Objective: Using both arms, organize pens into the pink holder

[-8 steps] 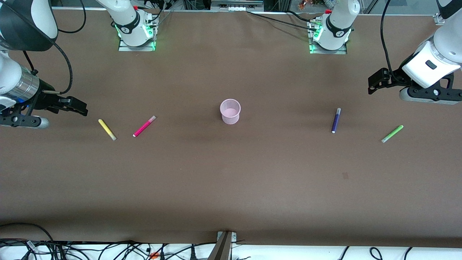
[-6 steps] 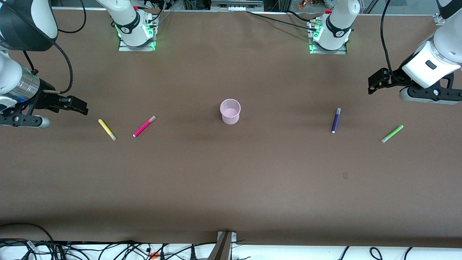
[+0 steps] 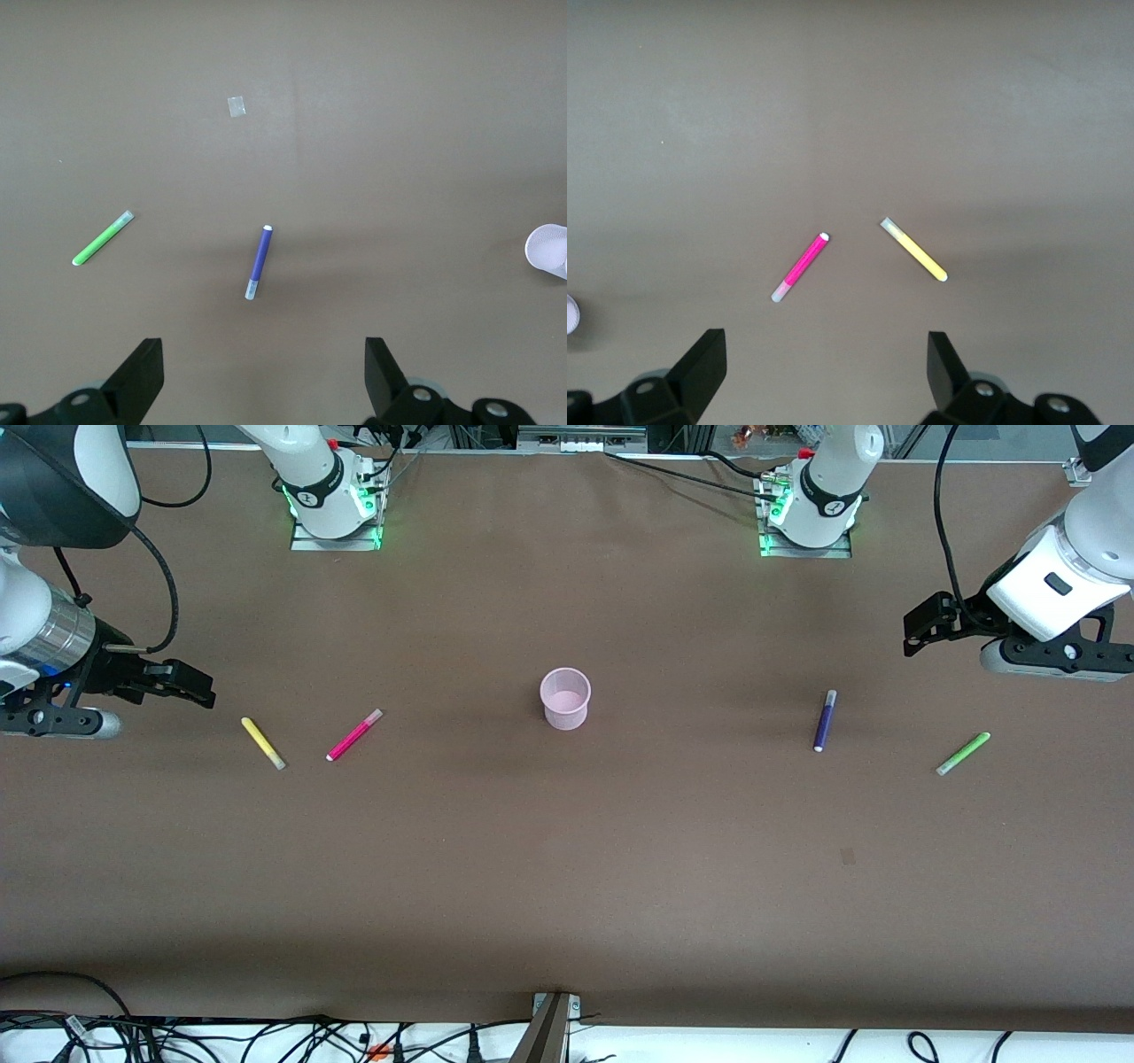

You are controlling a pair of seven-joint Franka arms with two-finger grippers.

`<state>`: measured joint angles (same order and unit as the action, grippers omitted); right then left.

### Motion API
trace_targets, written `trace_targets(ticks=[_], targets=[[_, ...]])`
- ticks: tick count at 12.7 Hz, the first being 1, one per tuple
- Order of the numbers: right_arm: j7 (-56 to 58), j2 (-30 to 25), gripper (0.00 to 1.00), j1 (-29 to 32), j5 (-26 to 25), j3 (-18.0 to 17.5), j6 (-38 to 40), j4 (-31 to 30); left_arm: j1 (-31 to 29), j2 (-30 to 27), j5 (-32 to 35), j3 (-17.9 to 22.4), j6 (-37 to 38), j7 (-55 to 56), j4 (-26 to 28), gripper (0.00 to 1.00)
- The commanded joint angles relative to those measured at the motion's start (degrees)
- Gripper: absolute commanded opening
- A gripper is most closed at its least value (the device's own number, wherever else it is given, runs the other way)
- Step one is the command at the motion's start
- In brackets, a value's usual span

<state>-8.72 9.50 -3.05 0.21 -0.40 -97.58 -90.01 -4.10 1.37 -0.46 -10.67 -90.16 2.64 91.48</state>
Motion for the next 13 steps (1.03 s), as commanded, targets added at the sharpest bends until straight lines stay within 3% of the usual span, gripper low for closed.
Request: trace_targets(ticks=[1,4,7,13], targets=[[-10.65,2.54,1.0,-1.16,1.54,-0.48,0.46,1.69,0.06,0.92,1.08,-0.31,1.21,-0.71,-1.92,1.0],[-22.88,6.05,0.99,-3.63,1.29,-0.48,-0.41,-0.06,0.06,0.92,1.08,-0.31,1.22,-0.71,-1.92,1.0],[-24.77,7.38,0.99,-3.81,1.37,-0.48,-10.14,-6.73,0.06,0.92,0.99,-0.31,1.3,-0.71,-1.83,1.0],[-30.57,11.15,0.97,-3.9,1.2,-0.39,-16.4,-13.78,1.02,6.17,0.99,-1.1,6.57,-0.97,-0.87,1.0]])
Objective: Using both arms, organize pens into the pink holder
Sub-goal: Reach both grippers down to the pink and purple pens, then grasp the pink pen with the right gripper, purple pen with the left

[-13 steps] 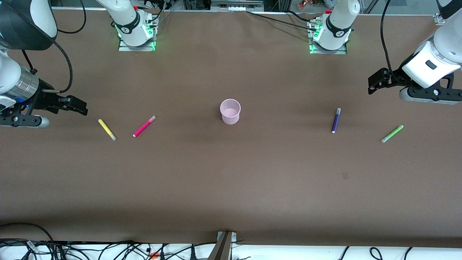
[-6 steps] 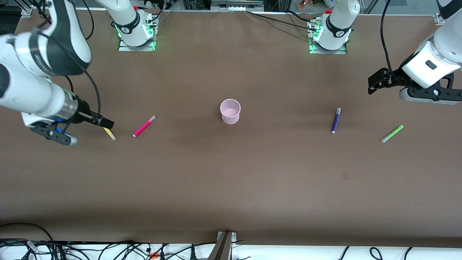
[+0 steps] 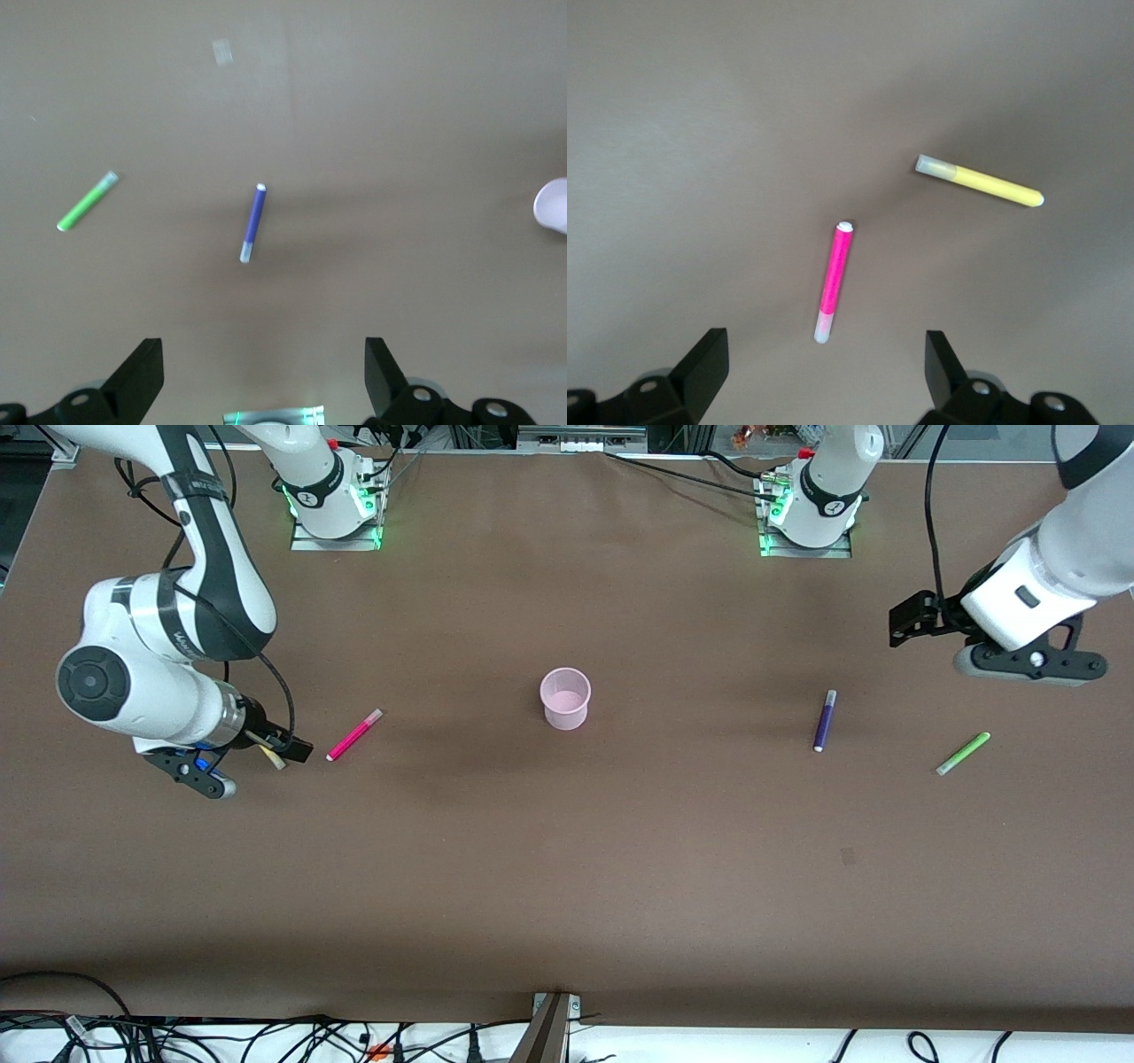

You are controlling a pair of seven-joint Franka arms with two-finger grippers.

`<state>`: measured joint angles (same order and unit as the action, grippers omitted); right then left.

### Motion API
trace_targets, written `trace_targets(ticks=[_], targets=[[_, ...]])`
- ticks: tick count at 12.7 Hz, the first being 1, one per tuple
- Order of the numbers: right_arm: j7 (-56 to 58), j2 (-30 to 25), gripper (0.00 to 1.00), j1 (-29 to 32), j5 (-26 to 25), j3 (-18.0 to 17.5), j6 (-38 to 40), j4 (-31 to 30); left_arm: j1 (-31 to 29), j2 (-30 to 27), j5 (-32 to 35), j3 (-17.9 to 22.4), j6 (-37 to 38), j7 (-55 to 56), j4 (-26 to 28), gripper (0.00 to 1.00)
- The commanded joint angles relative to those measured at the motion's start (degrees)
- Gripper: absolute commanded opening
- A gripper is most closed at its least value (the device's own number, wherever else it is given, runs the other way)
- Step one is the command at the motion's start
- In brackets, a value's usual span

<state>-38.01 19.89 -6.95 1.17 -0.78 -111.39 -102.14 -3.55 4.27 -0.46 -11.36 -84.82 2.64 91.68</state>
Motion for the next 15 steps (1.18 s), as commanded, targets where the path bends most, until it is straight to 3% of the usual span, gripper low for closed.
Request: trace_targets(ticks=[1,4,8,11,15], targets=[[-1.28,1.54,0.97,-0.08,0.24,-0.01,-4.52,-2.44,0.56,4.59,1.08,-0.51,0.97,-1.05,-0.89,1.0],[-3.47,1.55,0.97,-0.69,0.24,-0.01,-13.04,-8.31,0.38,7.58,1.16,-0.51,-3.06,-1.05,0.07,1.0],[-6.63,1.55,0.96,-1.04,0.33,-0.1,-17.28,-13.6,0.38,7.07,3.09,-0.6,-16.22,-1.05,9.28,1.0],[-7.25,2.6,0.9,-1.13,0.33,-0.1,-18.51,-14.57,0.38,6.98,3.97,-0.6,-23.53,-1.05,14.82,1.0],[-8.13,5.24,0.9,-1.75,0.41,-0.01,-28.34,-18.25,0.47,6.89,5.91,-0.6,-32.49,-1.05,22.11,1.0]])
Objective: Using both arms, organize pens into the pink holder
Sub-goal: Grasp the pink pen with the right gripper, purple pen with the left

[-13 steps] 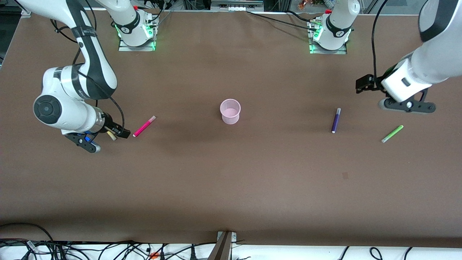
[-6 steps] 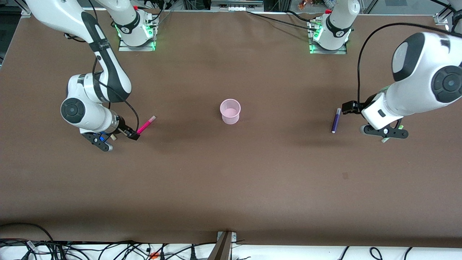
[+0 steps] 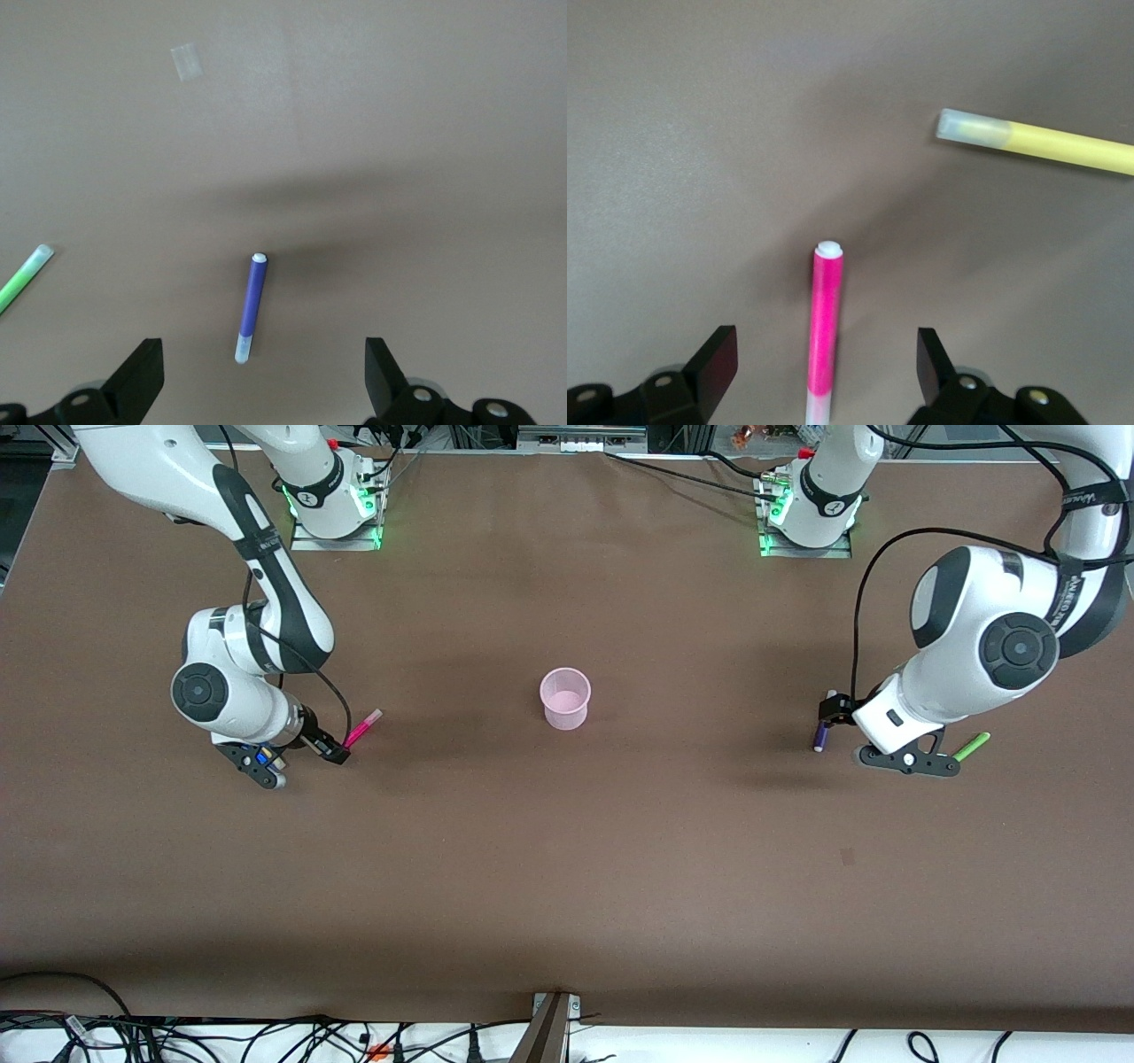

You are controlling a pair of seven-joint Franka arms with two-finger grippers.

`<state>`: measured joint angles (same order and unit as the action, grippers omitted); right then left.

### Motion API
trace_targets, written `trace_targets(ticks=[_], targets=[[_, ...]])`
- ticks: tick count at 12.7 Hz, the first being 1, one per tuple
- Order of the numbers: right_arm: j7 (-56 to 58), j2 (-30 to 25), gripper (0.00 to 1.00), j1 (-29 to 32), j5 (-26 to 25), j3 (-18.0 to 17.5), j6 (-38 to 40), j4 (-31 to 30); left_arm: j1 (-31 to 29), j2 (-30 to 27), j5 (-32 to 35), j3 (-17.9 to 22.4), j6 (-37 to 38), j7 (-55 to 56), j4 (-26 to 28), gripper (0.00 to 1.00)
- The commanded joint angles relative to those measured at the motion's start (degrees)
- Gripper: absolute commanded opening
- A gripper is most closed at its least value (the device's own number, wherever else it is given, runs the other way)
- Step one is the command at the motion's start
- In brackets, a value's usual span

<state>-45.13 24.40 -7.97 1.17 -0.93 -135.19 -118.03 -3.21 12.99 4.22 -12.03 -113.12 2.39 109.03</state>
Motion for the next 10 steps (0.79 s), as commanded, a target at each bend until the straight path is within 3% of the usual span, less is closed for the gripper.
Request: trace_targets(ticks=[1,4,5,7,10], targets=[[-1.01,0.91,0.9,-0.73,0.41,0.05,-6.9,-3.6,0.14,-2.09,1.23,0.07,-5.69,-0.81,6.1,1.0],[-1.01,1.26,0.9,-0.64,0.41,0.05,-8.51,-4.58,0.14,-2.01,1.23,0.07,-6.15,-0.81,6.98,1.0],[-1.01,1.26,0.82,-0.64,0.41,0.05,-8.51,-4.84,0.14,-1.83,1.23,0.07,-6.93,-0.81,7.42,1.0],[-1.01,1.26,0.56,-0.64,0.41,0.14,-8.51,-4.93,0.05,-1.83,1.23,0.07,-11.13,-0.81,10.4,1.0],[-1.01,1.35,0.52,-0.64,0.5,0.14,-8.6,-4.93,-0.13,-1.57,1.32,0.07,-14.84,-0.81,12.96,1.0]])
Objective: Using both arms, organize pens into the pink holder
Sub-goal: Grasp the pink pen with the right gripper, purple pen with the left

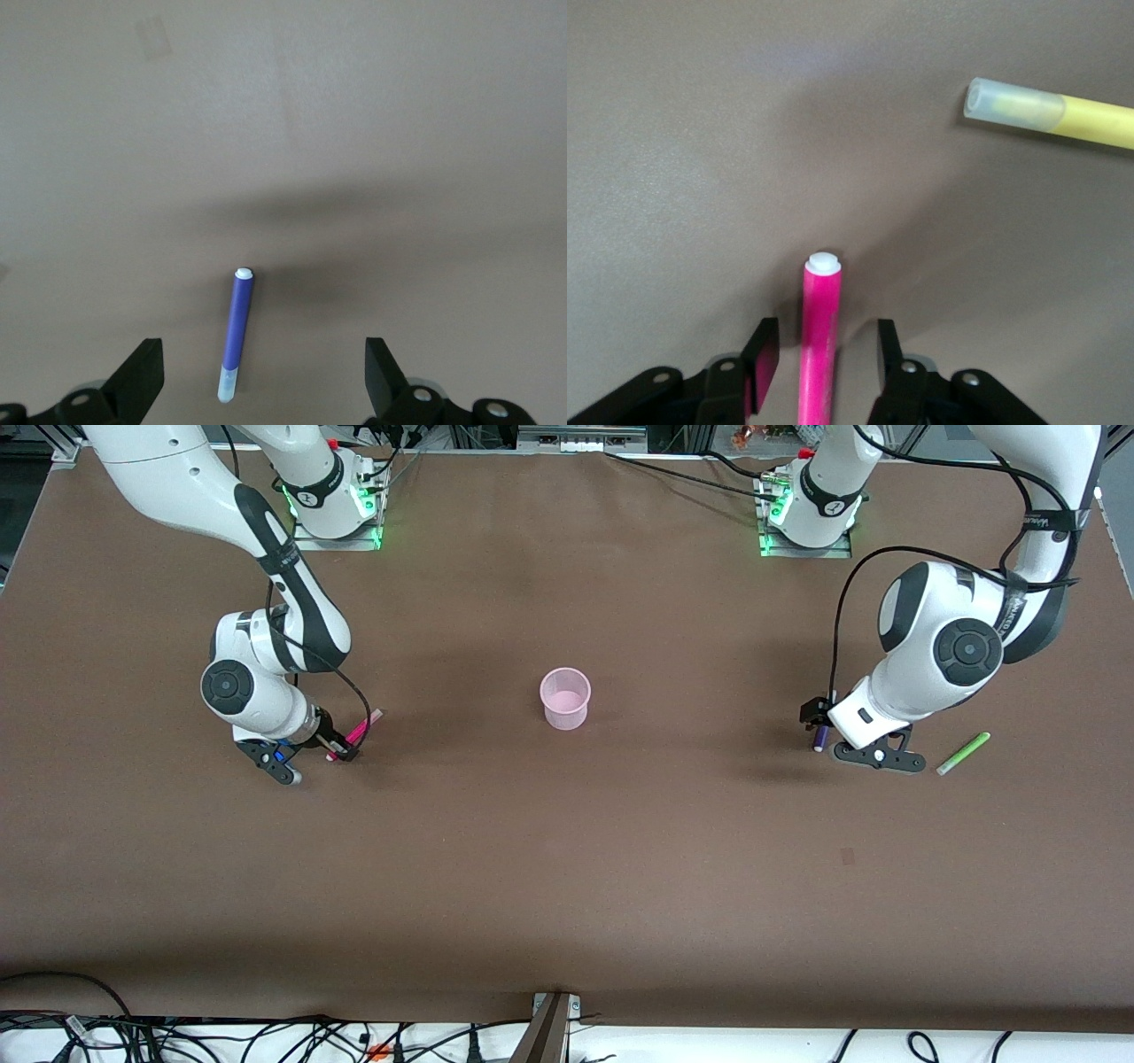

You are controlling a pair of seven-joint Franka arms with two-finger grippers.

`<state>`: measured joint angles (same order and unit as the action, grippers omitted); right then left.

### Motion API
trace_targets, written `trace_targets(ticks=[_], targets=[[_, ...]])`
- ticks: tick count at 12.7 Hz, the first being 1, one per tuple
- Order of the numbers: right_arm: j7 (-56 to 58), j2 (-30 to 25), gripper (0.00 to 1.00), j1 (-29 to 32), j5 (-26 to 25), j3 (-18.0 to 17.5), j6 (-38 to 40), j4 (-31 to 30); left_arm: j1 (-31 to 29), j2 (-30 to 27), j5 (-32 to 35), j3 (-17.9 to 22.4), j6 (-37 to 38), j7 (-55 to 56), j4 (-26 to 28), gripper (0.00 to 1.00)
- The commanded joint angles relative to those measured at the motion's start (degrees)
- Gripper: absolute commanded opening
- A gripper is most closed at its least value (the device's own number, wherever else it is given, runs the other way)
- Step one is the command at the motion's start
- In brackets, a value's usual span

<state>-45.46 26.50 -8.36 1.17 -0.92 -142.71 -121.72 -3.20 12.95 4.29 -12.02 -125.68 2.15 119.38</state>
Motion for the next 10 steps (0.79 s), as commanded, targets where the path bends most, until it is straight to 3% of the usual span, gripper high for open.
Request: trace_targets(ticks=[1,4,6,7,9,10], targets=[[-0.68,-0.75,0.52,-0.26,0.5,0.13,-1.08,-1.24,-0.31,-1.26,1.24,0.06,-2.72,-0.57,2.87,1.0],[-0.68,-0.49,0.52,-0.26,0.5,0.13,-1.26,-1.15,-0.4,-0.64,3.97,0.06,-9.82,-0.57,7.34,1.0],[-0.68,-0.22,0.37,-0.17,0.5,0.13,-1.79,-1.15,-0.58,0.5,4.05,0.15,-13.17,-0.57,9.37,1.0],[-0.59,-0.22,0.23,-0.17,0.5,0.13,-1.7,-1.15,-0.66,1.02,4.92,0.15,-15.97,-0.57,11.12,1.0],[-0.68,-0.57,0.03,-0.17,0.5,0.13,-1.44,-0.8,-2.76,3.21,9.66,0.24,-22.13,-0.57,13.07,1.0],[-0.77,-1.01,0.0,-0.25,0.5,0.13,-1.35,-0.45,-3.12,5.14,10.98,0.24,-24.94,-0.57,13.51,1.0]])
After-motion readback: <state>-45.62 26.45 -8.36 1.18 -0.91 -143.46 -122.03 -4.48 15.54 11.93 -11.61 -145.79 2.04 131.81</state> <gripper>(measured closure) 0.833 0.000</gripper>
